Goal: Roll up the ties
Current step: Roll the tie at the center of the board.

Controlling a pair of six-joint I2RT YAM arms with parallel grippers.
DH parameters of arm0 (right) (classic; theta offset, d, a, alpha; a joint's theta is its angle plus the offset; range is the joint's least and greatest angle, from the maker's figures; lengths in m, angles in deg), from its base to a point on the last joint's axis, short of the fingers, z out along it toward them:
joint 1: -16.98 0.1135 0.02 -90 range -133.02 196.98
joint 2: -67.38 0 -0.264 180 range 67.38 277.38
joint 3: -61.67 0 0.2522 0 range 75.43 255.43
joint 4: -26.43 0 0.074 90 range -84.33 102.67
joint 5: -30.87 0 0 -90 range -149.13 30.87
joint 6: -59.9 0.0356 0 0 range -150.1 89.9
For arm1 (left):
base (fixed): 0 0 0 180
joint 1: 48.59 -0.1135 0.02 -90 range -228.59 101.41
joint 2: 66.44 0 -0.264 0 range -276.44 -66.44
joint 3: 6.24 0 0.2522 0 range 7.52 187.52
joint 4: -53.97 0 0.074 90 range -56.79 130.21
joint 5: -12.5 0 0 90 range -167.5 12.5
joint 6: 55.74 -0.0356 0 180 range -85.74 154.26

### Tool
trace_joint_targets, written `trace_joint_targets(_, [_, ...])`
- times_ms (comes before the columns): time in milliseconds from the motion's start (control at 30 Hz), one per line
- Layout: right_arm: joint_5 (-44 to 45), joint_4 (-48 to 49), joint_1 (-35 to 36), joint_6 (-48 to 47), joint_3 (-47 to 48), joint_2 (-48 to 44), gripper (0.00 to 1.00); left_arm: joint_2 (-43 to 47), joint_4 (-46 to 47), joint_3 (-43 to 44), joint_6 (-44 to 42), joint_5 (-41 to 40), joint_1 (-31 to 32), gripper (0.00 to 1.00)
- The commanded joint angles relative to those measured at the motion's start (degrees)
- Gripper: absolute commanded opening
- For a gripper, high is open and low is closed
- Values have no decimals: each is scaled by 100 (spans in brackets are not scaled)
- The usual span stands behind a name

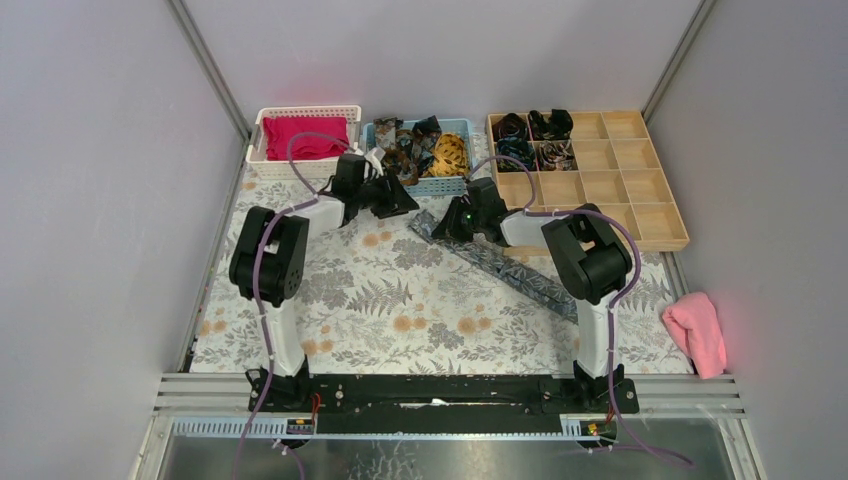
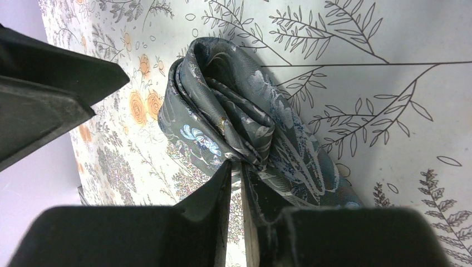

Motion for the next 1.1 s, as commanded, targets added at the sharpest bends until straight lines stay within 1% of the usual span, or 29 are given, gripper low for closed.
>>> trace_joint_targets(0, [132,-346,-34,-164,45,301,19,-317,-904,558,-886,837,-44,57])
trace_joint_targets(33, [121,-331,-32,-166,45,307,19,-379,-1097,682,-1042,1011,-54,59])
trace_joint_targets(100, [99,-301,-35,-159,41,323,19,-503,-1312,829,-1269,1097,-66,64])
trace_joint_targets(167, [63,-275,-34,-128,41,344,19,-626,-1567,959,-1499,1273,-64,66])
trace_joint_targets(267, [36,-226,-33,-124,12,354,19,-794,-1825,1109,-1767,1527,-73,65])
trace_joint_targets(367, [13,-191,-39,-127,-24,343,19,-861,-2159,1230,-2031,1215,-96,64])
trace_joint_targets(467, [-1,-163,-35,-128,-39,336,19,-1019,-2283,1391,-2154,1383,-126,64])
trace_joint_targets(533, [-21,-153,-32,-129,-43,339,19,-1159,-2454,1531,-2215,1312,-126,62])
trace_joint_targets(600, [-47,-145,-35,-144,-52,339,19,-1174,-2444,1544,-2246,1265,-147,60])
trace_joint_targets(700, [-44,-131,-32,-148,-65,350,19,-965,-2202,1396,-2156,1254,-166,60])
trace_joint_targets(833, [-48,-137,-33,-153,-74,350,19,-753,-2210,1454,-2207,985,-183,60])
trace_joint_targets(1067, [-40,-226,-39,-209,-67,303,19,-1115,-2384,1718,-2231,824,-239,60])
